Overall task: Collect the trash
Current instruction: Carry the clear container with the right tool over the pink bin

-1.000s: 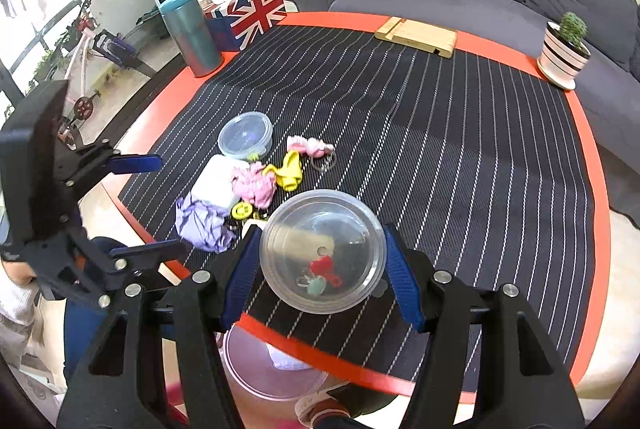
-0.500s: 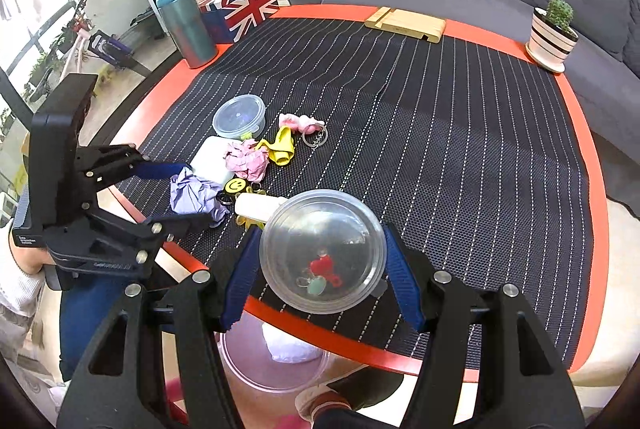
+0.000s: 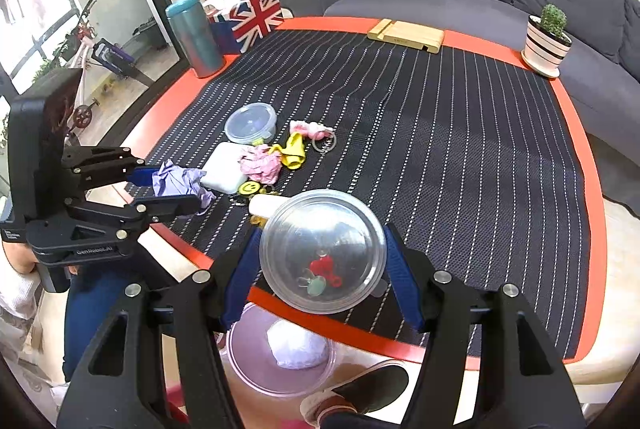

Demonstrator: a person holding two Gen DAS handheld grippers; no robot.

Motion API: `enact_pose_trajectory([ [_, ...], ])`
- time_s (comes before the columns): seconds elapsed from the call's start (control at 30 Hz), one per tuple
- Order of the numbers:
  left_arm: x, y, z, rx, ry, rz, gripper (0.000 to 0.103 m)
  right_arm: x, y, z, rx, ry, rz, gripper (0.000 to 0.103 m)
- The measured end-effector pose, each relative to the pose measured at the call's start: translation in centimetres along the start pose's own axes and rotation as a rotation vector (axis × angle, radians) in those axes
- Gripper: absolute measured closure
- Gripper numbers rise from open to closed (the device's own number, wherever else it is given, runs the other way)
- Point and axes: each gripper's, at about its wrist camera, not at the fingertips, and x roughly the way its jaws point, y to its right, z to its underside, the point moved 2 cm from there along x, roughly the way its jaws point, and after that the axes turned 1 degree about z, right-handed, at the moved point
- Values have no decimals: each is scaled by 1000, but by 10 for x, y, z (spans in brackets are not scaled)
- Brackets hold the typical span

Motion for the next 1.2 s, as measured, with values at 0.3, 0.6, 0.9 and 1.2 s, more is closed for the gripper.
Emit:
enact_pose_trajectory([
  [0.3, -35, 23, 17, 19, 51, 24, 68, -30, -25, 22, -19, 43, -13, 43],
  [0.6, -44, 48, 45, 34, 43, 69, 68, -53, -46, 54, -11, 64, -32, 43],
  [0.9, -40, 67, 65, 50, 14, 130, 65, -64, -51, 82, 11, 57, -22, 43],
  [1.2, -46, 58, 68, -1, 56, 76, 6, -69, -53, 90, 13, 60, -27, 43],
])
